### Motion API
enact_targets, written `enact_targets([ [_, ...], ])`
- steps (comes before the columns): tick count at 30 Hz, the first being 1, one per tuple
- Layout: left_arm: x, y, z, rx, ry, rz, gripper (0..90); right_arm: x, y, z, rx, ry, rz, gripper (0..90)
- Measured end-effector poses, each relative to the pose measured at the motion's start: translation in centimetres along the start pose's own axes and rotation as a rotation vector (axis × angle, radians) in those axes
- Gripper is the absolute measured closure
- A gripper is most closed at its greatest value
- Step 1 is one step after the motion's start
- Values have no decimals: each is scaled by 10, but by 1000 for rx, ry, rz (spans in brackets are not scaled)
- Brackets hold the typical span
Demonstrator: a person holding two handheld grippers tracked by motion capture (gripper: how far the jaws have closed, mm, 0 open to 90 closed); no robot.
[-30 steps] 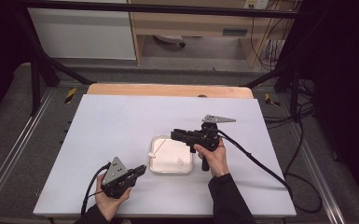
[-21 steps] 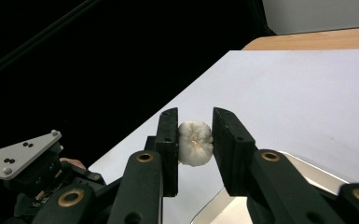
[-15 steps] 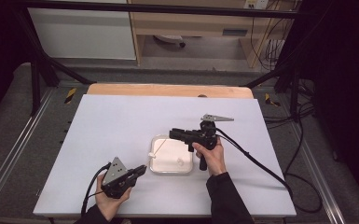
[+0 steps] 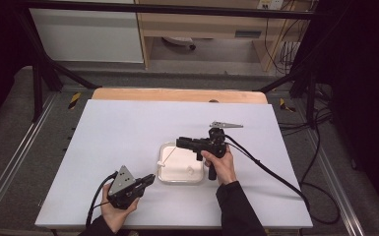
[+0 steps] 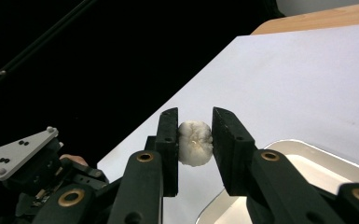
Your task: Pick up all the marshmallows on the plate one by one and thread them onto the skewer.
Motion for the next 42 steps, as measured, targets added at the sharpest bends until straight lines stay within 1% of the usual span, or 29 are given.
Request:
enact_targets([
  [12,-1,2,2,-9,-9,17,889,-4,0,2,32,-39,22,752],
  [18,-3,2,3,-13,-22,26,889,-8,-2,3,38,-51,16,769],
  [27,-4,3,4,-13,-34,29,889,-16,-7,5,45,-53,-1,787],
  [34,-5,2,5,-9,-38,18,889,-21,-9,8,42,-41,-14,798],
  [42,-6,3,6,-12,-40,17,889,-25,-11,9,47,-44,-16,800],
])
Point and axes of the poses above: each handheld gripper's, and its own axes: z roughly forward along the jaws, x roughly out of its top, y roughly to its right, the point moved 6 cm from there along z, roughly forward along the jaws, and after that the axes turned 4 degrees about -x, right-handed, at the moved point
